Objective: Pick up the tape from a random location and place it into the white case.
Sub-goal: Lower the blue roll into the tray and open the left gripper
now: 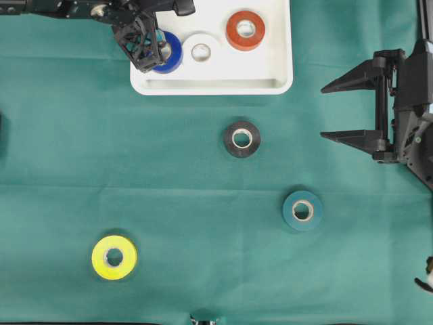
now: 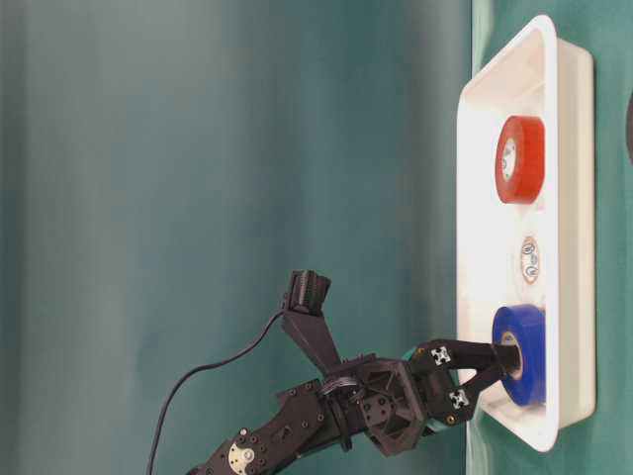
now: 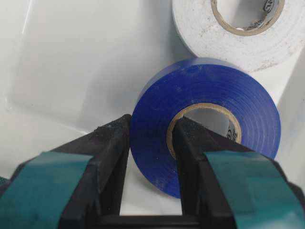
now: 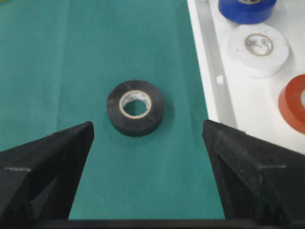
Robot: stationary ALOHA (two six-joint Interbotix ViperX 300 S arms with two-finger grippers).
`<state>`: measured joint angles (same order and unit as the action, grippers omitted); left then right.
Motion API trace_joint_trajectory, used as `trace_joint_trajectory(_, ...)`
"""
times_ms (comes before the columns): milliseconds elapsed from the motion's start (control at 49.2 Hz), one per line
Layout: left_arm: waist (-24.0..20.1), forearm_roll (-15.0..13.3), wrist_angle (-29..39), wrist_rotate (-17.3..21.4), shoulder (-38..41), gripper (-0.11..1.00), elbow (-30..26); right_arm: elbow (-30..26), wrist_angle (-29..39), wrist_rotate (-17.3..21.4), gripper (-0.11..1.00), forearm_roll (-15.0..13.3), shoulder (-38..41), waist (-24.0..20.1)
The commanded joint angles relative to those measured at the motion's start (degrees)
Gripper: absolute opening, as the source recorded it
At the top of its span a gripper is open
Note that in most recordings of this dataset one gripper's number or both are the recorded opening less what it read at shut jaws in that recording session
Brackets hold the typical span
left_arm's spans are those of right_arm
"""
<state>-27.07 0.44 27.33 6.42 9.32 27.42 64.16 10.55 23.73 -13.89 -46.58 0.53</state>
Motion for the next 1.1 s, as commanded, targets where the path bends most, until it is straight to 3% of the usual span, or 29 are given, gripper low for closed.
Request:
trace_joint_trajectory(0, -0.1, -0.2, -0.2, -0.1, -1.1, 0.27, -0.9, -1.6, -0.5, -0.1, 0.88, -0.2, 0.3, 0.1)
trace_joint_trajectory(203, -0.1, -0.1, -0.6, -0.1, -1.2, 0.82, -1.1, -1.6, -0.5, -0.1, 0.88, -0.3, 0.3, 0.1)
trace_joint_trajectory(305, -0.1, -0.1, -0.6, -0.1, -1.4, 0.98, -1.4, -1.6, -0.4, -0.1, 0.88, -0.2, 0.3, 0.1)
trace_joint_trajectory(650, -0.1, -0.2, 0.8, 0.1, -3.3, 0.96, -1.6, -1.7, -0.4, -0.1, 0.88, -0.2, 0.4, 0.1)
trace_joint_trajectory(1077, -0.1, -0.2, 12.0, 0.1, -13.9, 0.96, -4.2, -1.8, -0.4, 0.0, 0.88, -0.2, 0.3, 0.1)
